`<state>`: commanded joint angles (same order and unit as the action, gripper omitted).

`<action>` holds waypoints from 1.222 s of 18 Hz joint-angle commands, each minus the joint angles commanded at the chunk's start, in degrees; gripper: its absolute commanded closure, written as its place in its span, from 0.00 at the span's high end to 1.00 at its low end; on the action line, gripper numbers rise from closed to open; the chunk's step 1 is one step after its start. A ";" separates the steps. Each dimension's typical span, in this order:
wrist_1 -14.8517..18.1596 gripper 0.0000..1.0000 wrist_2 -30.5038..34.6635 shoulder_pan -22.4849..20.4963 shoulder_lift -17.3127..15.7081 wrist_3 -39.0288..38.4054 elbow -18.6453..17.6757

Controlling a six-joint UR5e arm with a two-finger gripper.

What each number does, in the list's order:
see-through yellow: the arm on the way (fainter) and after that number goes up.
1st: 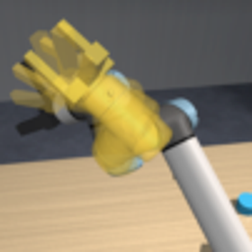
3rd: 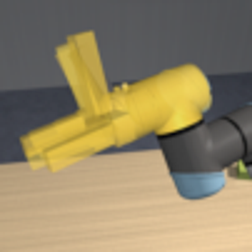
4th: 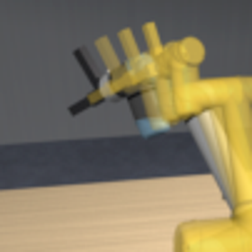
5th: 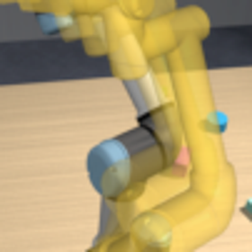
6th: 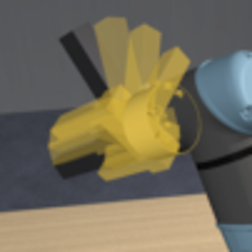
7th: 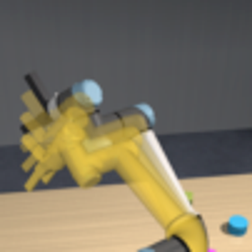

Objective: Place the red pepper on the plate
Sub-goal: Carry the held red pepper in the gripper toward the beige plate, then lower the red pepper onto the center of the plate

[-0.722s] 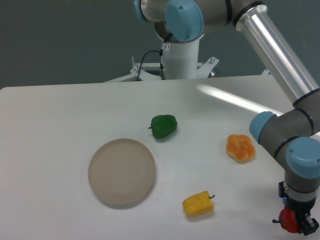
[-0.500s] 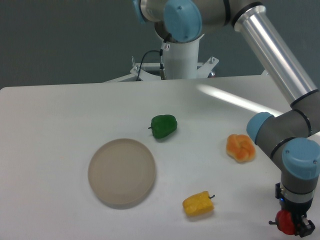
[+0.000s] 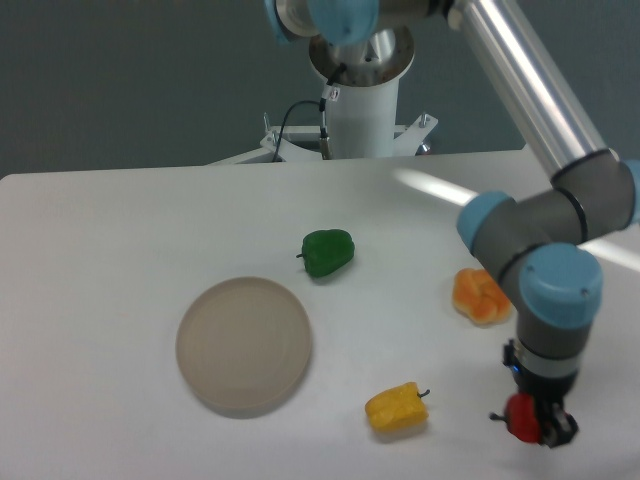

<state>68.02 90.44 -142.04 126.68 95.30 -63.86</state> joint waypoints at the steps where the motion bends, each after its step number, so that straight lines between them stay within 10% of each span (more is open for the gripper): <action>1: 0.62 0.37 0.00 1.32 -2.03 -2.02 -2.04; 8: 1.59 0.37 -0.09 12.13 -10.75 -19.24 -13.04; 15: -1.29 0.38 -0.35 23.38 -8.13 -36.83 -13.84; 22: -8.43 0.38 -1.93 24.89 -3.99 -38.25 -14.63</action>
<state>59.59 88.51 -117.16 122.69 57.04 -78.49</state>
